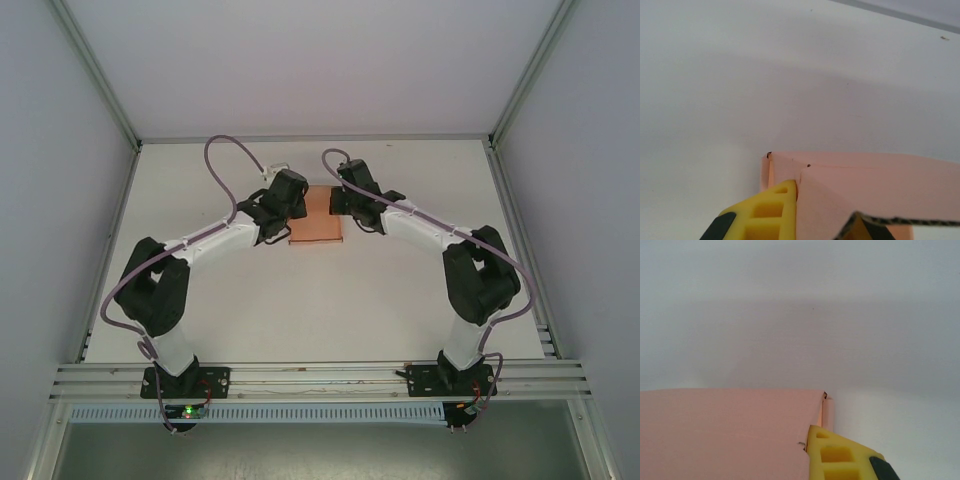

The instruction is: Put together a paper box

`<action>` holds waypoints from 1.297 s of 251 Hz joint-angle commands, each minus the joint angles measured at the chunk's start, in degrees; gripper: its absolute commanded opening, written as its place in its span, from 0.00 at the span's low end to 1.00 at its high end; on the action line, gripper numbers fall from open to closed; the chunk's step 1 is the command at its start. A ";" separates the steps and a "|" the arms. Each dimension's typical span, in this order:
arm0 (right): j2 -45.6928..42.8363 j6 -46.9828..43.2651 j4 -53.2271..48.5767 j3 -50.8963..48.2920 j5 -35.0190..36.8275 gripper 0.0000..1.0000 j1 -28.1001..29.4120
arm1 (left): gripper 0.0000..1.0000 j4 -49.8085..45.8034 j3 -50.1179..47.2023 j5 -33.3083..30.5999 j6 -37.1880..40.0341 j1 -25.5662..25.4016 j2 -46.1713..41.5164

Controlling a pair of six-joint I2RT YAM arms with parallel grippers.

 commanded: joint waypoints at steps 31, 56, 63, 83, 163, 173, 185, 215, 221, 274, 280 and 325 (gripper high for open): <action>1.29 3.30 8.77 -2.72 -1.10 0.00 2.37 | 0.00 6.49 -5.03 4.35 -4.51 -0.41 3.28; 1.04 2.71 9.10 -4.34 0.82 0.00 3.32 | 0.00 8.70 -8.17 6.40 -6.01 -0.53 3.75; 0.78 2.50 9.33 -4.99 1.48 0.00 3.57 | 0.00 9.15 -8.87 6.45 -5.99 -0.56 3.67; -0.50 1.56 10.59 -7.33 3.47 0.00 4.38 | 0.00 9.98 -11.26 7.01 -5.50 -0.70 2.78; -4.73 -5.18 20.01 -20.45 11.45 0.00 6.87 | 0.30 6.85 -15.60 7.53 -1.86 -1.74 -6.58; -5.23 -5.91 21.05 -21.91 12.34 0.00 6.94 | 0.39 5.50 -16.10 7.70 -1.28 -1.72 -8.32; -5.70 -6.86 22.59 -23.74 13.29 0.00 7.13 | 0.57 3.60 -16.58 7.41 -1.33 -1.72 -10.47; -6.52 -8.83 27.43 -27.13 14.17 0.00 8.31 | 0.70 -0.47 -17.82 7.32 -0.86 -1.77 -15.69; -6.61 -9.65 28.76 -27.85 14.23 0.00 8.73 | 0.74 -1.51 -17.68 7.52 -0.95 -1.77 -16.52; -6.19 -14.32 37.78 -32.20 16.22 0.00 11.68 | 1.00 -8.62 -12.72 8.94 -4.02 -0.55 -18.10; -6.06 -14.66 38.45 -32.60 16.68 0.00 11.95 | 1.00 -9.32 -11.62 8.92 -4.12 -0.01 -17.35; -3.98 -16.14 42.78 -34.62 17.41 0.00 12.61 | 1.00 -8.39 -6.39 15.90 -5.11 5.73 -10.84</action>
